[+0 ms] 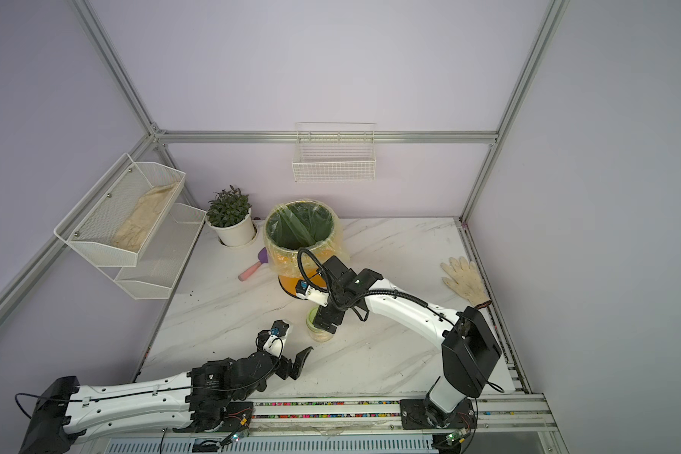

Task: Empty expired oatmeal from jars
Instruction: Pick up the jar from the center of the board.

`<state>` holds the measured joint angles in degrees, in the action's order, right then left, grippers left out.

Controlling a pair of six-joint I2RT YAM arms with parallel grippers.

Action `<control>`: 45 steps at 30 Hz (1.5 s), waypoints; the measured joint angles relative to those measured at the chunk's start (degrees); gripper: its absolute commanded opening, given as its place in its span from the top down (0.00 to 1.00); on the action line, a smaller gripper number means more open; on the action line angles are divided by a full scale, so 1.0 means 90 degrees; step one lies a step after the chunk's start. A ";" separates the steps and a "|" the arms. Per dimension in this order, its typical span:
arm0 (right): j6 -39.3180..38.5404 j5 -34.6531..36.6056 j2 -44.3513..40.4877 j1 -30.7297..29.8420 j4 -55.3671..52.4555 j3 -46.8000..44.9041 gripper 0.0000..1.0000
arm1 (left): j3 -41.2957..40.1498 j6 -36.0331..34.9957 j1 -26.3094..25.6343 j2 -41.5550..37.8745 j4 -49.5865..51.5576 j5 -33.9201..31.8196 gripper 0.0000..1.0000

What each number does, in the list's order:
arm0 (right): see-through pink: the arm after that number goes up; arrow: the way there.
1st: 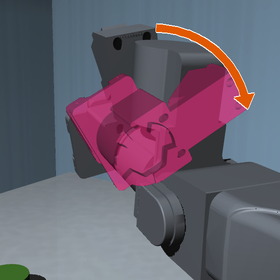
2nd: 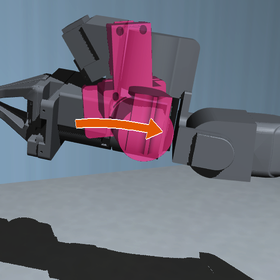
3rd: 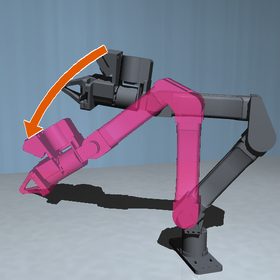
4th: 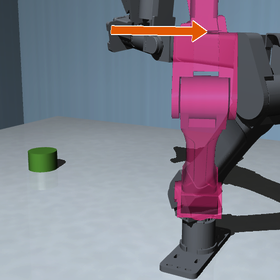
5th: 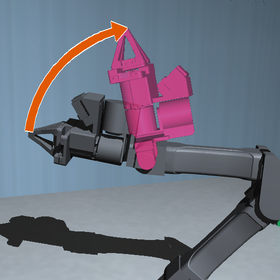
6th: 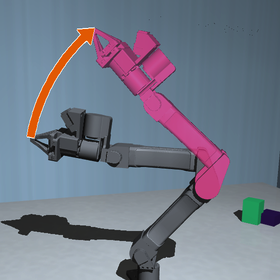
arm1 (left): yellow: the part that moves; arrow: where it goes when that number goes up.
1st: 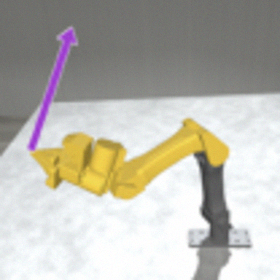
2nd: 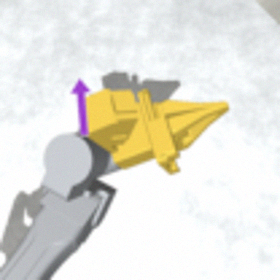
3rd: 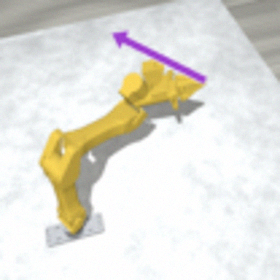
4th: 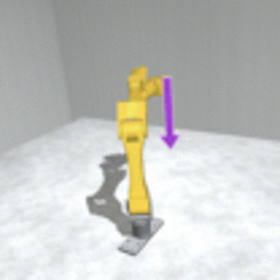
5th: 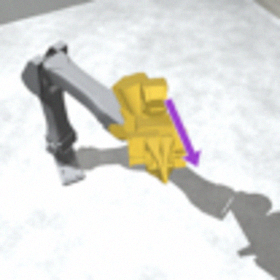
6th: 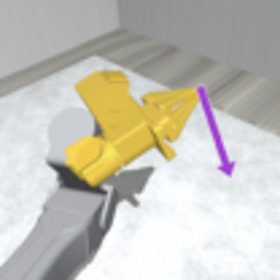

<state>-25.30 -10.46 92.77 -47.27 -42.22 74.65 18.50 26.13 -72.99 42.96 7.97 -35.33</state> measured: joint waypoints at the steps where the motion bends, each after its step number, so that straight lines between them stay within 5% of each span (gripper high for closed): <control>1: 0.0022 0.0053 0.0056 -0.0046 0.0007 0.0027 0.03 | -0.0036 0.0039 -0.0024 -0.0049 0.0036 -0.0032 0.00; 23: 0.0279 0.0364 0.0573 -0.0226 0.0017 0.0131 0.15 | -0.0214 0.0323 -0.0107 -0.0427 0.0415 -0.0296 0.00; 29: 0.0301 0.0355 0.0639 -0.0226 0.0002 0.0216 0.29 | -0.0214 0.0289 -0.0107 -0.0423 0.0406 -0.0328 0.00; 31: 0.0308 0.0342 0.0658 -0.0226 0.0000 0.0231 0.45 | -0.0214 0.0197 -0.0107 -0.0423 0.0330 -0.0345 0.00; 35: 0.0384 0.0308 0.0668 -0.0223 -0.0027 0.0250 0.55 | -0.0214 -0.0129 -0.0109 -0.0301 -0.0187 -0.0342 0.00; 45: 0.0627 -0.0372 0.0775 0.0204 -0.0318 0.0447 0.57 | -0.0214 -0.0947 -0.0109 0.1481 -0.2305 -0.0109 0.00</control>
<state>-19.66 -13.80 99.74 -45.43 -45.08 78.67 16.58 17.61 -73.97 56.29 -12.78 -36.32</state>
